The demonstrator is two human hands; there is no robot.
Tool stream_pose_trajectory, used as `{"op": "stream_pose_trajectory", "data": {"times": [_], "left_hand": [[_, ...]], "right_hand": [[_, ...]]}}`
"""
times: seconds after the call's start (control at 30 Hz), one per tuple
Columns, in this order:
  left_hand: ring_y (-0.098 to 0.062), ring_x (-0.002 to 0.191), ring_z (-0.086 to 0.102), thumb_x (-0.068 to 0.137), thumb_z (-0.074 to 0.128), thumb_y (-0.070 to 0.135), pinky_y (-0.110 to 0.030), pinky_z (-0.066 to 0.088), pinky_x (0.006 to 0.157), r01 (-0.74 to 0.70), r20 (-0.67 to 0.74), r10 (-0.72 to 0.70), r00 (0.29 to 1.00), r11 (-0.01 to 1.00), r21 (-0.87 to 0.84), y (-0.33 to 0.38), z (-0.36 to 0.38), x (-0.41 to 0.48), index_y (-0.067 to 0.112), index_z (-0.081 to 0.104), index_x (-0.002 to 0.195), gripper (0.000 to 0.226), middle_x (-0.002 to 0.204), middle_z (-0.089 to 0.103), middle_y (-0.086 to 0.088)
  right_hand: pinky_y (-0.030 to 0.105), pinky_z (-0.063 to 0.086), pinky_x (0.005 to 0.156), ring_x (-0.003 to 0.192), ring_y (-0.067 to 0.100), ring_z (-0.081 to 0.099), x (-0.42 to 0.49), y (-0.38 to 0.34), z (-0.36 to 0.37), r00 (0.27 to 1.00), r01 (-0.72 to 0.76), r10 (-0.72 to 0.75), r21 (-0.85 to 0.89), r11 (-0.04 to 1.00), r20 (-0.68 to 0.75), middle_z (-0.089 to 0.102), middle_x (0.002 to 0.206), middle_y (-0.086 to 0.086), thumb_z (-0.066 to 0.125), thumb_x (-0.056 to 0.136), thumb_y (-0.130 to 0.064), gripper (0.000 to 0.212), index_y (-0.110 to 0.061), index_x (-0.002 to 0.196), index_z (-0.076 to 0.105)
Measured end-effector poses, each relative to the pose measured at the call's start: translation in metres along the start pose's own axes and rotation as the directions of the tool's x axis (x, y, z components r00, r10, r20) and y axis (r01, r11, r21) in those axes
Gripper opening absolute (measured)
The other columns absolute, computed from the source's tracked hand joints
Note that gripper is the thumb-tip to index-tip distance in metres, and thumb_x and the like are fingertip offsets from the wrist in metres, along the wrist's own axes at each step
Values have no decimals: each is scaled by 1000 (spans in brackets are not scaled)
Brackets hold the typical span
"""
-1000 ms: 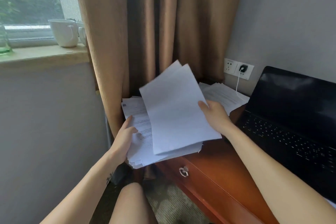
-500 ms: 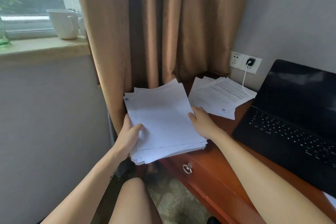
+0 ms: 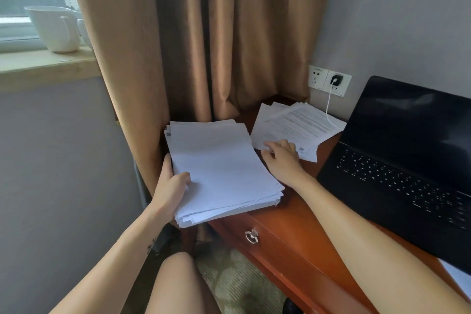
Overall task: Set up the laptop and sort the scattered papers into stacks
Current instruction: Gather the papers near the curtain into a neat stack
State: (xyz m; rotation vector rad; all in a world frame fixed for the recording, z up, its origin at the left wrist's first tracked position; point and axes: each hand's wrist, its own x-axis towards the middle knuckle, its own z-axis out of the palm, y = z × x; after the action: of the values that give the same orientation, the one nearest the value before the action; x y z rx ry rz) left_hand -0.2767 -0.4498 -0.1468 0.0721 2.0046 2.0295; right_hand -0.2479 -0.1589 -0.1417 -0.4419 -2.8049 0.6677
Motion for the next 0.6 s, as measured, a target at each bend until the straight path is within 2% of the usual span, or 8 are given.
{"op": "stream_pose_trajectory", "data": {"times": [0.1,0.2,0.23,0.3,0.4,0.5,0.6], "left_hand": [[-29,123,63,75,53,3,-58,54,102,-8,-21,8,1000,1000,-14,-1,-2,8,43,41,146,83,132,65,6],[-30,121,63,82,49,-4,-57,55,100,-11,-31,11,999,1000,-5,0,-1,10,49,40,140,79,131,65,7],[-30,121,64,84,48,-6,-57,55,100,-11,-30,11,999,1000,-2,-1,-2,12,51,41,139,79,131,66,7],[-30,119,65,87,46,-8,-57,55,100,5,-26,-5,1000,1000,4,-4,-2,14,52,41,139,79,131,66,7],[-33,122,64,85,47,-5,-58,55,100,17,-25,-16,1000,1000,10,-8,-3,19,51,40,145,82,134,65,6],[-32,121,64,88,46,-7,-57,55,100,24,-39,-24,999,1000,14,-10,-2,19,54,41,139,80,134,65,7],[-30,120,65,90,45,-7,-57,55,100,32,-39,-32,999,999,15,-9,-1,18,60,40,132,80,134,65,10]], "right_hand": [[42,22,118,143,25,23,23,21,-9,999,-21,17,-76,997,-43,34,154,6,45,104,-40,52,-22,152,40],[45,8,123,155,25,3,42,35,-12,995,-56,66,-133,990,72,11,168,4,49,99,-55,71,-23,159,27],[46,7,123,155,26,1,48,38,-10,990,-86,103,-154,984,102,7,169,3,49,97,-62,78,-24,160,23],[48,15,121,153,30,13,56,43,-6,981,-142,164,-198,970,99,15,168,4,46,91,-74,87,-25,159,24],[48,27,112,140,30,31,65,47,-7,987,-128,149,-278,952,54,35,156,4,43,88,-80,84,-28,154,36],[47,33,105,131,30,40,71,52,-8,996,-77,84,-283,956,12,46,145,5,46,94,-70,70,-25,147,48],[43,46,93,113,29,54,67,61,0,980,-45,-13,-286,957,-199,63,125,9,49,101,-50,48,-13,130,63]]}}
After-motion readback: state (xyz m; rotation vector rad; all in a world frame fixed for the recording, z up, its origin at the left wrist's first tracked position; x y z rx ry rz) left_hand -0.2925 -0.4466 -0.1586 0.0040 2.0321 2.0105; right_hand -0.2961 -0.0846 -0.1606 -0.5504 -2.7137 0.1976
